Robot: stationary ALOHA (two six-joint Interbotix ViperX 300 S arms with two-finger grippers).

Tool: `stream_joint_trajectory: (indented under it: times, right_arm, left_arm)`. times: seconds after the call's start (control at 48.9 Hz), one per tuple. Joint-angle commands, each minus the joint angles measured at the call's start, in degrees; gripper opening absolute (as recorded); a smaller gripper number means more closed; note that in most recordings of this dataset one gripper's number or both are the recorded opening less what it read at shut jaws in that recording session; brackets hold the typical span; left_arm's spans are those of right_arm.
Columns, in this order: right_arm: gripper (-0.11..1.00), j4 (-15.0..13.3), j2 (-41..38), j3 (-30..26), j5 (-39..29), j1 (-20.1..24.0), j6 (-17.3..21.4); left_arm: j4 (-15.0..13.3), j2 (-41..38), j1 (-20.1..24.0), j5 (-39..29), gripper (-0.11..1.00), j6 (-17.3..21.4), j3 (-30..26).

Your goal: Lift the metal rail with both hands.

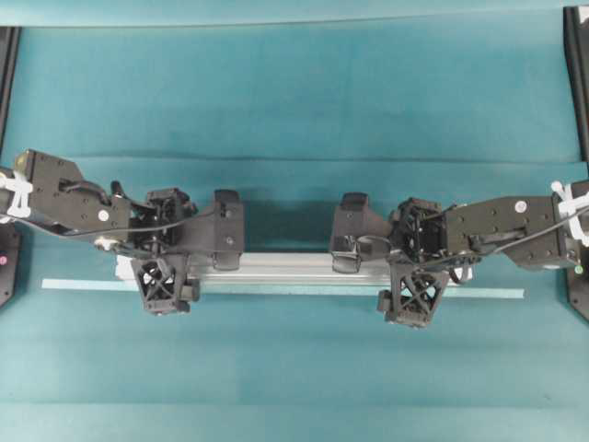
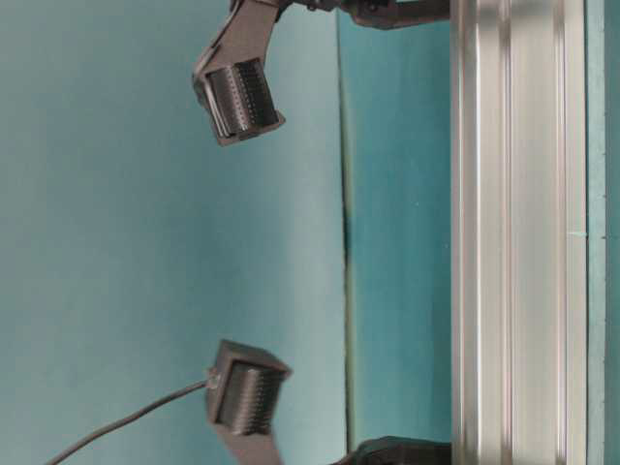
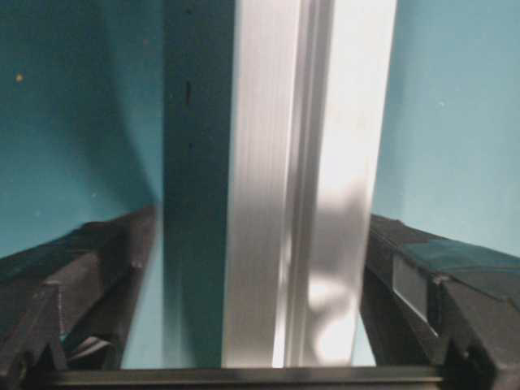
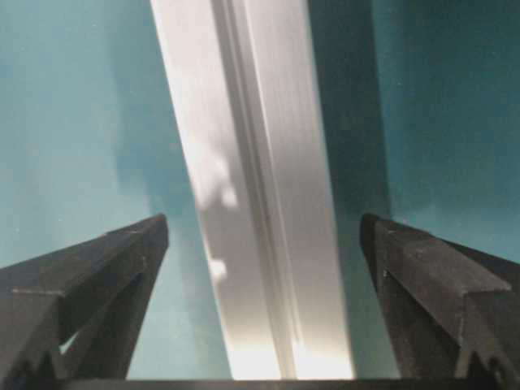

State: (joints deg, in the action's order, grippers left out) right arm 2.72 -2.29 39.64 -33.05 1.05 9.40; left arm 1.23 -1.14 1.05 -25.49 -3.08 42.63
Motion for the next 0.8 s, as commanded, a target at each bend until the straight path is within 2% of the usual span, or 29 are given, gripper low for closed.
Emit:
stream_joint_trajectory:
  times: [0.0, 0.164, 0.491, 0.777]
  right_arm:
    - [0.95, -0.18, 1.93, -0.18, -0.09, -0.79, 0.53]
    - [0.95, -0.18, 7.56, -0.44, -0.09, -1.76, 0.62]
    - [0.95, -0.18, 23.64, -0.09, 0.18, -3.08, 0.70]
    - [0.95, -0.26, 33.22, 2.02, 1.67, -4.31, 0.70]
  left_arm:
    - [0.26, 3.08, 0.44, -0.35, 0.93, 0.09, -0.35]
    - [0.26, 10.11, 0.79, -1.93, 0.93, 0.09, -0.62]
    - [0.26, 26.28, 1.32, -2.64, 0.93, -0.44, -0.70]
    - [0.26, 35.60, 1.49, 1.49, 0.93, 0.00, 0.09]
